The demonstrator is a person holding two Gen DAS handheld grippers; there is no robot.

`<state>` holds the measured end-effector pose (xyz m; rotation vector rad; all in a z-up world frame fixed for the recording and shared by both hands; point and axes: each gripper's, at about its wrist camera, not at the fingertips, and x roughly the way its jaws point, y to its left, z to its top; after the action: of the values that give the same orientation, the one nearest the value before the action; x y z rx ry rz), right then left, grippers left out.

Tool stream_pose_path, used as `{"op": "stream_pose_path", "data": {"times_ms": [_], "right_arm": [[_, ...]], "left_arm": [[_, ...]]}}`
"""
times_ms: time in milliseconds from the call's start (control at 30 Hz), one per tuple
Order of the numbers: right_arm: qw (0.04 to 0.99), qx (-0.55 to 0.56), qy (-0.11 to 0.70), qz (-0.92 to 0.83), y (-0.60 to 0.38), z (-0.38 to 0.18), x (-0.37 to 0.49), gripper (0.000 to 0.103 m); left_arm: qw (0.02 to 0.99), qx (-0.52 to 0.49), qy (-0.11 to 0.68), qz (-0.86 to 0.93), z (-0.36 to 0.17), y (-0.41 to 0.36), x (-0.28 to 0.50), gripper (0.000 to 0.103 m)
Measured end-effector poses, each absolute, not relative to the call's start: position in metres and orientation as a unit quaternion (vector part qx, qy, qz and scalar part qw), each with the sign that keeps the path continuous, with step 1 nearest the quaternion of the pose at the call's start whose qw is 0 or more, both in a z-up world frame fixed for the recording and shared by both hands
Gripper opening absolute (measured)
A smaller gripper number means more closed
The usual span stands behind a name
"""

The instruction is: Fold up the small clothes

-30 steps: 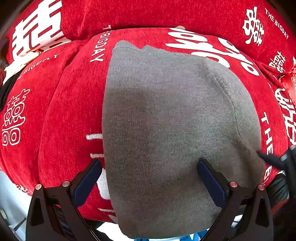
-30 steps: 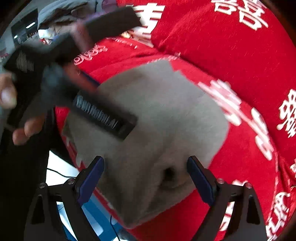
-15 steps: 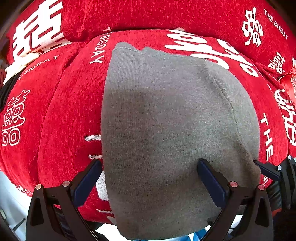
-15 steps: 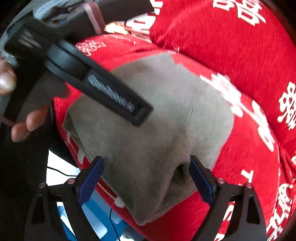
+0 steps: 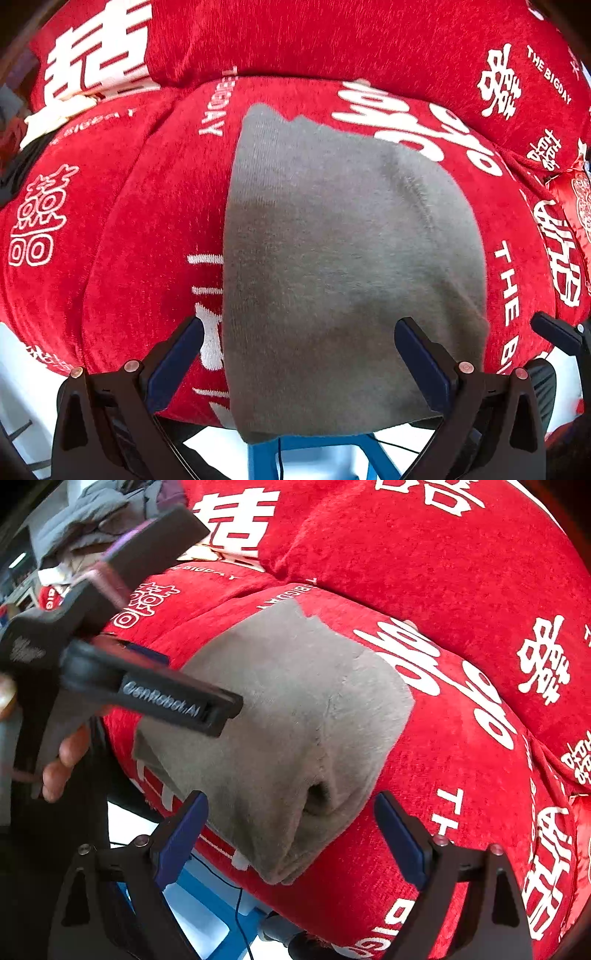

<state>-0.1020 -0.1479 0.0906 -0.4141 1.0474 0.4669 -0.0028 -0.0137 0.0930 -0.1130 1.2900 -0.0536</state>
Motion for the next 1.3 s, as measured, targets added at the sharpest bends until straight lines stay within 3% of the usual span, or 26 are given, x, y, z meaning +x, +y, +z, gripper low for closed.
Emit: {"op": "stream_pose_path", "data": {"times_ms": [667,1300], "right_arm": [[0.810,-0.181,0.531,0.174,-0.153,0.085,-0.094,0.093],[0.808,-0.186,0.532,0.171,-0.152,0.085,-0.094,0.093]], "left_arm": [[0.814,0.002,0.581,-0.017,0.109,-0.033,-0.021,0.103],[0.798,-0.019,0.602,-0.031,0.102,-0.031,-0.023,0.103]]}}
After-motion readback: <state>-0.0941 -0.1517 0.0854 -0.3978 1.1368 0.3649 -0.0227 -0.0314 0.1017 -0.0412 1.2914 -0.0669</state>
